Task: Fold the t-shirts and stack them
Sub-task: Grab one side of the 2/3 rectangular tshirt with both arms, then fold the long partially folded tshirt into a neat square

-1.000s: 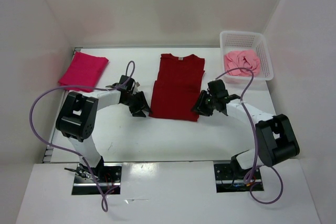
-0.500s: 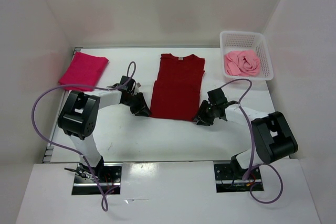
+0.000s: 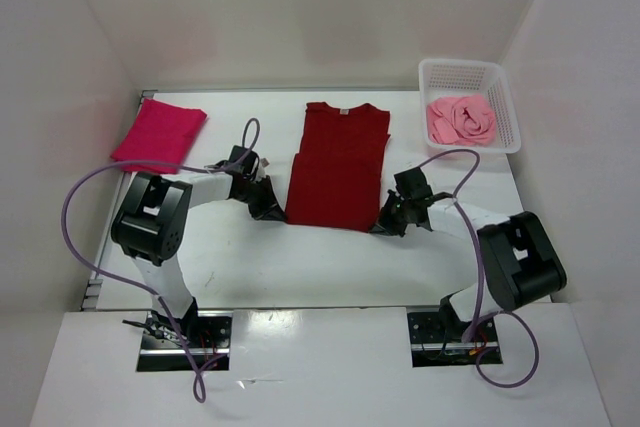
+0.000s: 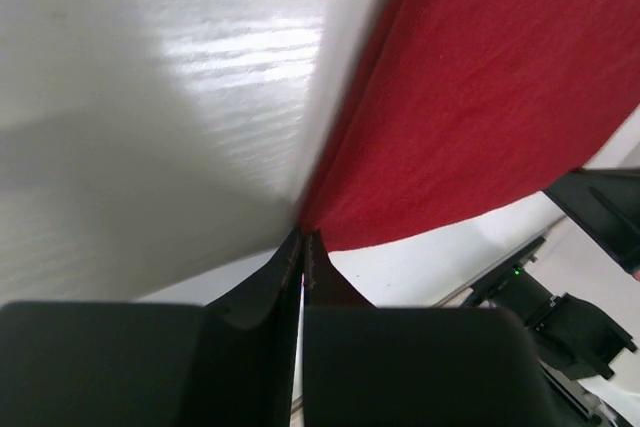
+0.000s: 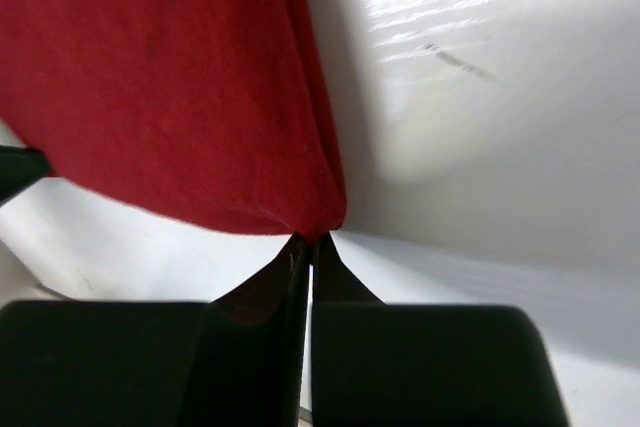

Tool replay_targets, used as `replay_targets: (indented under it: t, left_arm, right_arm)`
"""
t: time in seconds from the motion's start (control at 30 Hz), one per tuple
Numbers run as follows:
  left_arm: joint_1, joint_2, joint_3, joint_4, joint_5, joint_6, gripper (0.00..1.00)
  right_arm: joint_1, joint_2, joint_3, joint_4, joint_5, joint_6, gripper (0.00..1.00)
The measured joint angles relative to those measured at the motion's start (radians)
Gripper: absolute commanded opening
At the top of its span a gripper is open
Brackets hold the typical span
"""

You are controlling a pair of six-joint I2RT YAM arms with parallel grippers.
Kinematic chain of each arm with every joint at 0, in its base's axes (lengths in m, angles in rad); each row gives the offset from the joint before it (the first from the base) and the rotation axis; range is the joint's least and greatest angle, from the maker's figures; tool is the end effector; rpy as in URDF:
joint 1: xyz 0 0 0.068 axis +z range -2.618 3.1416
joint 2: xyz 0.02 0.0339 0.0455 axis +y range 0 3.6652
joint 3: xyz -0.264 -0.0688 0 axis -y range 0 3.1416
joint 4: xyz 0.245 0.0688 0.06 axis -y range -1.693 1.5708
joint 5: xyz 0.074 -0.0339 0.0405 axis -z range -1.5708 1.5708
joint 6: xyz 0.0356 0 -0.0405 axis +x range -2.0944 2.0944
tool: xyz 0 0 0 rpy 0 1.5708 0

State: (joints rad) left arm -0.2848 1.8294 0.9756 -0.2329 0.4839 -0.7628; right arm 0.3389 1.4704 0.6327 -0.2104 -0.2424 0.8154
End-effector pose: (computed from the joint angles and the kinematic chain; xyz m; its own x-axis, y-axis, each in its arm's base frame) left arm 0.3244 -0.1122 0.1301 -0.9295 -0.3652 -0.0519 -0.2569 0.7420 -0.6192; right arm 0.2389 0.0933 0.1402 -0.8775 0.4400 -0.1908 0.2962 0.8101 0.5060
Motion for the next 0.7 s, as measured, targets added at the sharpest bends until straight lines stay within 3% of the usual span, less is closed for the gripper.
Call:
replay_targets:
  t: [0.2,0.43,0.57,0.7]
  left_arm:
    - [-0.002,-0.134,-0.104,-0.047,-0.045,0.006,0.0]
    - [-0.003,-0.547,-0.233,-0.352,-0.052,0.026,0.0]
    - [-0.005,-0.668,-0.108,-0.52,-0.046,0.023,0.0]
    - [-0.006,-0.501,0.177,-0.505,-0.044,0.027,0.0]
  right_arm:
    - [0.084,-0.222,-0.075,-0.047,-0.002,0.067,0.0]
    - [0.302,-0.571,-0.149,-0.282,-0.077,0.237,0.0]
    - [0.227,-0.632,-0.031,-0.423,-0.11,0.222,0.0]
    - [0.007,-0.455,0.164,-0.421,-0.144,0.096,0.0]
